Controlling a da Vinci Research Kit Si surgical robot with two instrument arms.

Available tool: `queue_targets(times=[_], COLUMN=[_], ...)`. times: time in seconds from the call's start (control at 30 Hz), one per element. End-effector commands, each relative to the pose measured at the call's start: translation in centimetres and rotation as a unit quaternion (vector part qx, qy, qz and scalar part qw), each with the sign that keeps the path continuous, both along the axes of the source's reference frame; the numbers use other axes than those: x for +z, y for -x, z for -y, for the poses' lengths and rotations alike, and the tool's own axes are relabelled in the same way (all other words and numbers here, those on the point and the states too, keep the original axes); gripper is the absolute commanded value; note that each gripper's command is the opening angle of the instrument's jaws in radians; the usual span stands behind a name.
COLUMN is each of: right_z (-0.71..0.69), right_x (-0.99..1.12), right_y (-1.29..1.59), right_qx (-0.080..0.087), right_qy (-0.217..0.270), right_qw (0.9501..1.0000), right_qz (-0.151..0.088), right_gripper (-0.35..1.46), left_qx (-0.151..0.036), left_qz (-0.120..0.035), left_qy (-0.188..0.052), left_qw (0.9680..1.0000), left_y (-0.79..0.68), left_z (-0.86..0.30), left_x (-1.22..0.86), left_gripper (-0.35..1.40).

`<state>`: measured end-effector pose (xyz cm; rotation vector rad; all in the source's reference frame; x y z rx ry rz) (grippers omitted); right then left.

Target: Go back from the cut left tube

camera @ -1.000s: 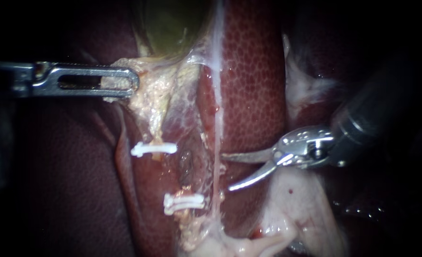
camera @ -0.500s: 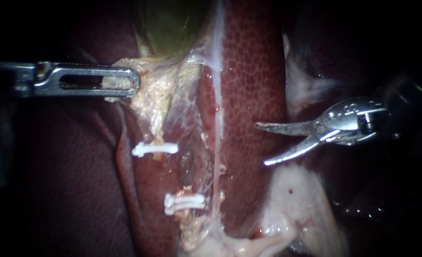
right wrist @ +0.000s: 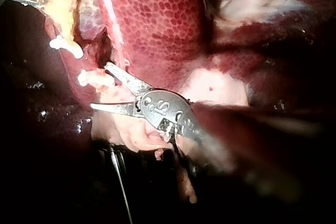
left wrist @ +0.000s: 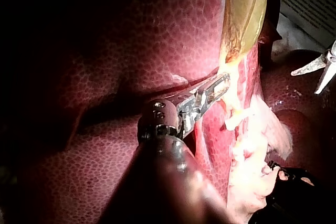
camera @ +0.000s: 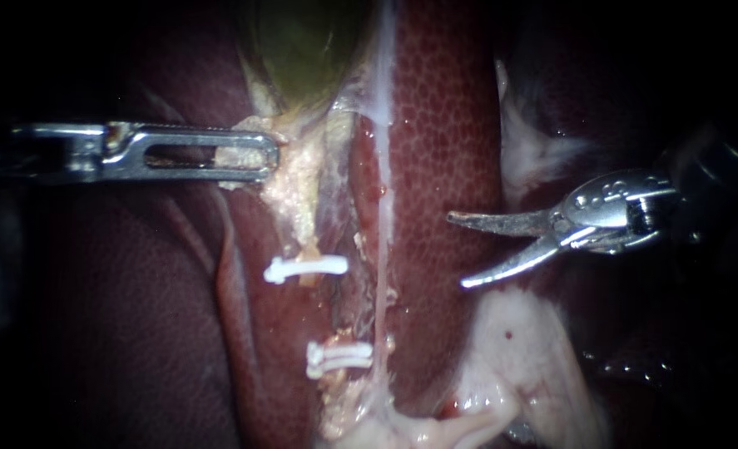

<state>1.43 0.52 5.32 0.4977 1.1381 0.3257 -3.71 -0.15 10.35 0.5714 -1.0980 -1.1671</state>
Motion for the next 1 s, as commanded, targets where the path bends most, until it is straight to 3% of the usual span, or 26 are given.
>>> queue_targets(times=[0.03, 0.43, 1.0], right_z=[0.00, 0.01, 0.02], right_x=[0.00, -0.01, -0.02], right_y=[0.00, -0.03, -0.05], right_qx=[0.000, 0.001, 0.001], right_qy=[0.000, 0.000, 0.003], right_qw=[1.0000, 1.0000, 1.0000], right_qz=[0.001, 0.001, -0.001], right_gripper=[1.43, 1.43, 1.43], left_qx=[0.001, 0.015, 0.015], left_qz=[-0.002, -0.004, -0.004], left_qy=[-0.001, -0.002, -0.002], left_qw=[1.0000, 0.9999, 0.9999], left_y=[0.03, 0.31, 0.32], left_z=[0.00, 0.08, 0.09], left_x=[0.02, 0.21, 0.21], left_gripper=[-0.35, -0.35, -0.35])
